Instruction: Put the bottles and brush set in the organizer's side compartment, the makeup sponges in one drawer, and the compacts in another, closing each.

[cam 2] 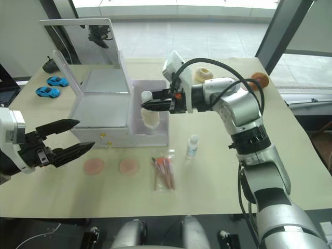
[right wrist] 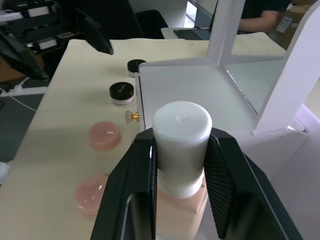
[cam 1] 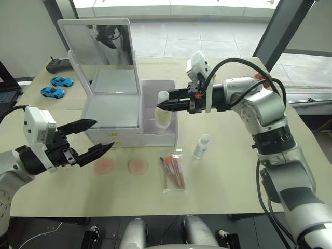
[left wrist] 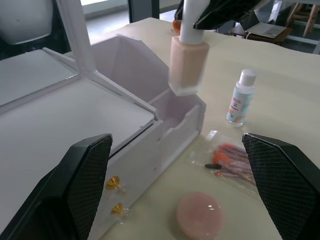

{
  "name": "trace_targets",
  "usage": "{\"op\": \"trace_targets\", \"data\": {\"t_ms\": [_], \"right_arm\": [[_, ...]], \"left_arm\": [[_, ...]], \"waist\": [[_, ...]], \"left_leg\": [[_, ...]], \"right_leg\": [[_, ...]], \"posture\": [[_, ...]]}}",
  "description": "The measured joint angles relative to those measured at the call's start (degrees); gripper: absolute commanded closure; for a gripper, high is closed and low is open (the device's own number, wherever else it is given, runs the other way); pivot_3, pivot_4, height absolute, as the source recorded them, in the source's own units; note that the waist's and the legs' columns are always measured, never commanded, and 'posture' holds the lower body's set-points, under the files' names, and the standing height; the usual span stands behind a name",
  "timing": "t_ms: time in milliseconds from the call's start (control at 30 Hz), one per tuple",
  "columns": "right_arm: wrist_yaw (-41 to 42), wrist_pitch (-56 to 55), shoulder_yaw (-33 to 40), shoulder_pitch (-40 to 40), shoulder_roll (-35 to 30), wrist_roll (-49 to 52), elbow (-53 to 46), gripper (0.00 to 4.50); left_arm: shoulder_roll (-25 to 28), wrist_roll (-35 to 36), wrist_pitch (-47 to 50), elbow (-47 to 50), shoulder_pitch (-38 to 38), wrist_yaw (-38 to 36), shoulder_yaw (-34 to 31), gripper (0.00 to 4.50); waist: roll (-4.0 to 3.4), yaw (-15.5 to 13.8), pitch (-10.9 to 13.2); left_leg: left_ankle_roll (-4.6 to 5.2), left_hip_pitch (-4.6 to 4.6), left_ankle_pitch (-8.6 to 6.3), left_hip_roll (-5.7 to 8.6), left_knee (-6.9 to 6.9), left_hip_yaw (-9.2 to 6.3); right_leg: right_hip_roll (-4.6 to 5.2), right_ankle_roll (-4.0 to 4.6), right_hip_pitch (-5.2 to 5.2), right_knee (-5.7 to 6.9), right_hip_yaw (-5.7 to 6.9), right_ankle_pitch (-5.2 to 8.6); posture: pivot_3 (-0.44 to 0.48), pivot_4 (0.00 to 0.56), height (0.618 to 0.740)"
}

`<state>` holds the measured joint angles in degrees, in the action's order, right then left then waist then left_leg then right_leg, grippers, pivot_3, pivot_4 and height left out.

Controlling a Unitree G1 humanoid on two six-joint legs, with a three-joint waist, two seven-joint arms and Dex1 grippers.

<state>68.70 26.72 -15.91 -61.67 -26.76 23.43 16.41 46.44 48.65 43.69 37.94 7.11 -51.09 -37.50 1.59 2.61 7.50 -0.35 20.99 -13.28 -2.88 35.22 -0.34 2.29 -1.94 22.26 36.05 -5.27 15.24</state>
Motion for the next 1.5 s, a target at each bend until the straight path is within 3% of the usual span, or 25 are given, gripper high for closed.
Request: {"op": "trace_targets", "data": {"t_ms": [200, 533, 767, 867, 1100, 1267, 1500], "right_arm": [[8.96, -13.69, -2.07, -3.79, 3.39, -7.29, 16.43, 3.53], [12.96, -31.66, -2.94, -8.30, 9.14, -16.85, 39.69, 3.53], [13.63, -36.44, -1.05, -9.77, 11.04, -19.46, 47.20, 3.53], [13.76, -36.59, 0.30, -10.13, 11.11, -19.97, 48.51, 2.54], [16.53, -31.53, 6.75, -12.19, 6.89, -17.39, 43.83, 0.17], [16.09, -19.80, 13.16, -8.29, -1.07, -11.22, 28.80, 0.05], [3.55, -12.11, 23.90, 13.02, -12.96, -8.45, 9.49, 0.05]], "left_arm": [[-0.60, 3.33, 0.24, 2.96, 3.47, 3.44, -1.84, 0.00], [1.39, 4.75, 0.26, 3.70, 5.04, 4.10, -1.28, 0.00], [3.42, 4.16, 0.16, 2.41, 4.40, 4.07, 0.54, 0.00], [3.68, 4.15, 0.09, 1.66, 4.07, 3.98, 1.00, 0.00], [5.41, 1.56, -2.60, -2.31, 2.76, 2.02, 1.08, 0.00], [5.33, -0.44, -7.36, -12.24, 1.55, -1.20, -3.94, 0.00], [6.48, -9.63, -18.61, -34.96, 0.78, -7.37, -7.35, 0.00]], "waist": [[-0.01, 0.16, 0.01], [-0.06, 0.33, 0.04], [-0.13, 0.34, 0.08], [-0.14, 0.23, 0.09], [-0.17, 0.58, 0.10], [-0.17, 0.20, 0.11], [-0.09, -0.15, 0.06]], "left_leg": [[0.00, -0.14, 0.00, -0.02, -0.07, 0.03], [-0.01, -0.20, 0.00, 0.01, -0.12, 0.06], [-0.02, -0.20, 0.00, 0.02, -0.14, 0.05], [-0.02, -0.20, 0.00, 0.02, -0.14, 0.05], [-0.02, -0.21, 0.00, 0.02, -0.18, 0.05], [-0.02, -0.20, 0.00, 0.01, -0.18, 0.05], [-0.02, -0.19, 0.00, 0.02, -0.24, 0.22]], "right_leg": [[-0.07, 0.03, -0.06, 0.02, -0.03, -0.01], [-0.06, 0.08, -0.09, 0.01, -0.06, 0.00], [-0.06, 0.08, -0.09, 0.02, -0.07, 0.00], [-0.05, 0.08, -0.08, 0.02, -0.06, 0.00], [-0.06, 0.08, -0.07, 0.02, -0.06, 0.00], [-0.05, 0.09, -0.08, -0.03, -0.04, 0.01], [-0.03, 0.08, -0.02, -0.09, -0.13, 0.03]], "posture": [[0.000, 0.150, 0.740], [0.000, 0.150, 0.740], [0.000, 0.150, 0.740], [0.000, 0.150, 0.740], [0.000, 0.150, 0.740], [0.000, 0.150, 0.740], [0.000, 0.150, 0.740]]}}
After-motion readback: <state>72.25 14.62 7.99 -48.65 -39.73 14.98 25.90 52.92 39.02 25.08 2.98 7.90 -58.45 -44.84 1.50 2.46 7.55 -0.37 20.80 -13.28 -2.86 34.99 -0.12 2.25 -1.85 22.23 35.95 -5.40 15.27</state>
